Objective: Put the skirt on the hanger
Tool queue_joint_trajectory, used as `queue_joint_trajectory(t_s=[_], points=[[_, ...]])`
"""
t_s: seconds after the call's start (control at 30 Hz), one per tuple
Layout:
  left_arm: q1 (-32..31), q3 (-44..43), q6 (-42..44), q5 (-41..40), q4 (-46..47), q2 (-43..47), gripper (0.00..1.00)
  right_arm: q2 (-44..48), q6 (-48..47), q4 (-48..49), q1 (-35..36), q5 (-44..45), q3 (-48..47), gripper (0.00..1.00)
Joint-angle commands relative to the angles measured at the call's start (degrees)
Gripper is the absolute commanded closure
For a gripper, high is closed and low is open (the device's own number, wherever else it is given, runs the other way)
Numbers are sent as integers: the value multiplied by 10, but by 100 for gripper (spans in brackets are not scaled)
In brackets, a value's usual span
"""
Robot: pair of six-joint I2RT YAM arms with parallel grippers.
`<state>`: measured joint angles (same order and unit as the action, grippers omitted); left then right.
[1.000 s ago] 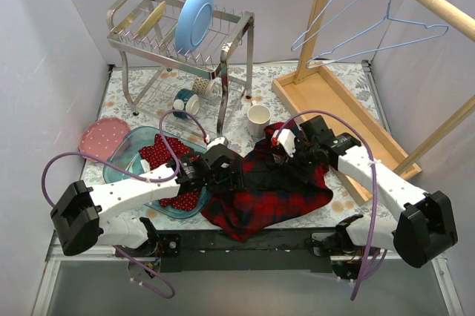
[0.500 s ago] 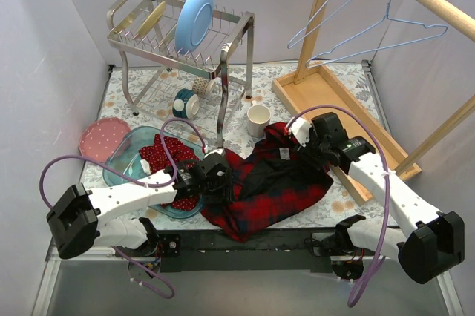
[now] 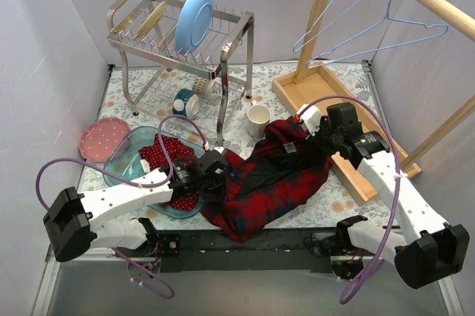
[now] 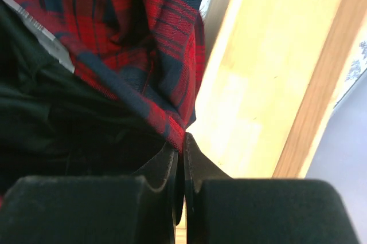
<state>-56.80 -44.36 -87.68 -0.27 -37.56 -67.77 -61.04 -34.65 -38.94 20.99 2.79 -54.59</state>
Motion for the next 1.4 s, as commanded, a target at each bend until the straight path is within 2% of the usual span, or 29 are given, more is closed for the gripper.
queue_joint_trajectory(t_s=[0.0, 0.07, 0.13, 0.2, 0.37, 0.47, 0.57, 0.73, 0.9, 0.97, 1.07, 1.1, 1.13, 1.2, 1.37], points=[[1, -23, 22, -19, -30, 16, 96, 21, -4, -2, -12, -23, -35, 99], [2, -37, 31, -26, -42, 29, 95, 30, -3, 5, -17, -39, -35, 99], [3, -47, 55, -20, -42, 40, 100, 37, -2, 11, -22, -39, -39, 99], [5, -67, 69, -30, -50, 53, 100, 39, -2, 21, -34, -35, -46, 99], [11, -161, 102, -113, -158, 69, 100, 54, 6, 42, -72, -52, -72, 99], [11, -207, 117, -114, -175, 84, 100, 58, 11, 40, -81, -75, -80, 99], [11, -199, 122, -97, -157, 91, 100, 50, 13, 30, -84, -89, -59, 97], [14, -123, 128, -78, -112, 69, 100, 30, -4, 44, -128, -83, 2, 86], [26, -105, 141, -116, -127, 57, 100, 2, -33, 55, -205, -114, 8, 80], [34, -97, 146, -106, -118, 62, 100, -6, -45, 32, -235, -151, 2, 78], [41, -91, 154, -62, -82, 62, 100, -15, -68, -19, -235, -249, -2, 66], [41, -89, 153, -40, -61, 55, 100, -14, -76, -32, -235, -272, -5, 58], [40, -88, 152, -26, -51, 51, 100, -13, -92, -46, -235, -316, -10, 54], [41, -81, 150, 23, -13, 39, 100, -8, -108, -85, -235, -348, -31, 43], [44, -90, 160, 73, 35, 4, 100, -6, -146, -173, -235, -411, -112, 36]])
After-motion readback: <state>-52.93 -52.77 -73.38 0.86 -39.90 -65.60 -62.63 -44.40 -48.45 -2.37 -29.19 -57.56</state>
